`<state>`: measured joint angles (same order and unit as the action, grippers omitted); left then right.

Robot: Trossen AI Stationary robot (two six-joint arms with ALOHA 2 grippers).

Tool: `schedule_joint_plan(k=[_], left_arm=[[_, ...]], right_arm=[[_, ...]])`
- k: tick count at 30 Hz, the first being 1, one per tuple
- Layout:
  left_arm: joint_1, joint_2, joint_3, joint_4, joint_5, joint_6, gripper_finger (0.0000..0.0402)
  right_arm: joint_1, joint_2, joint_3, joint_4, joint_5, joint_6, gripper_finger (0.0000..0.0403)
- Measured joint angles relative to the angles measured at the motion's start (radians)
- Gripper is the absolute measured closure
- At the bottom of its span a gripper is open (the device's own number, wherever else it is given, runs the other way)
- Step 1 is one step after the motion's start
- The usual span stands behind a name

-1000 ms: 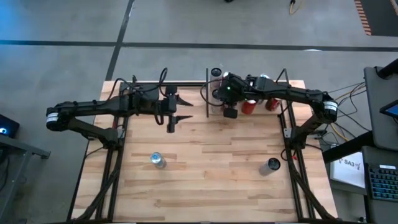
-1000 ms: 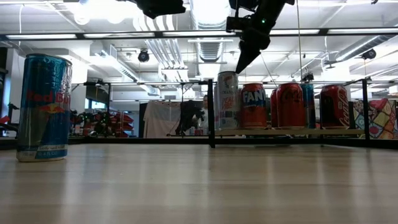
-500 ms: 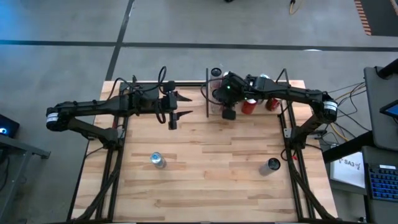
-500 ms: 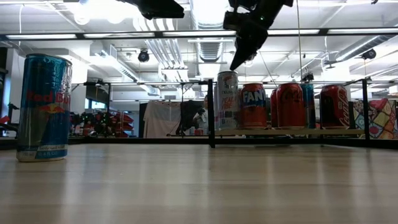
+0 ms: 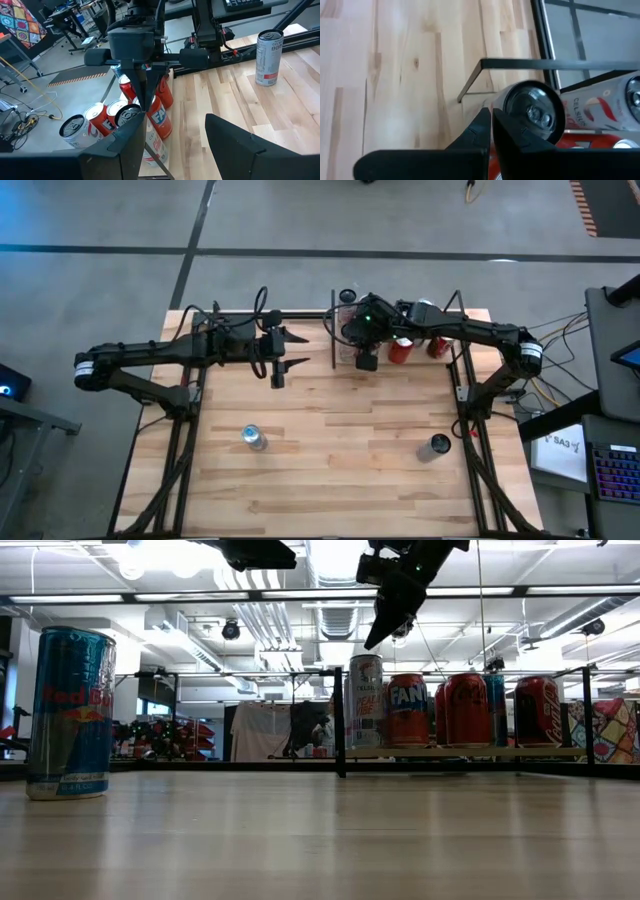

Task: Place canned beverage on shelf
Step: Put the left white soda can on the shelf aligned with the other white soda can

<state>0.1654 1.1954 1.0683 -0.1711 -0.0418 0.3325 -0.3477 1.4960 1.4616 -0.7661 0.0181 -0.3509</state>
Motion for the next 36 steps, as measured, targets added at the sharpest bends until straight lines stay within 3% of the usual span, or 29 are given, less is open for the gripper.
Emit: schedule_joint_plan(k=[26,36], left_arm=[[0.0,0.0,0.0,0.007,0.0,0.0,0.0212],[0.0,0.0,0.0,0.007,0.0,-0.001,0.0212]], right_arm=[[-0.002,0.05,-0.01,-0.011,-0.015,0.0,0.0394],[-0.009,0.064,-0.01,0.054,0.072,-0.043,0.0394]])
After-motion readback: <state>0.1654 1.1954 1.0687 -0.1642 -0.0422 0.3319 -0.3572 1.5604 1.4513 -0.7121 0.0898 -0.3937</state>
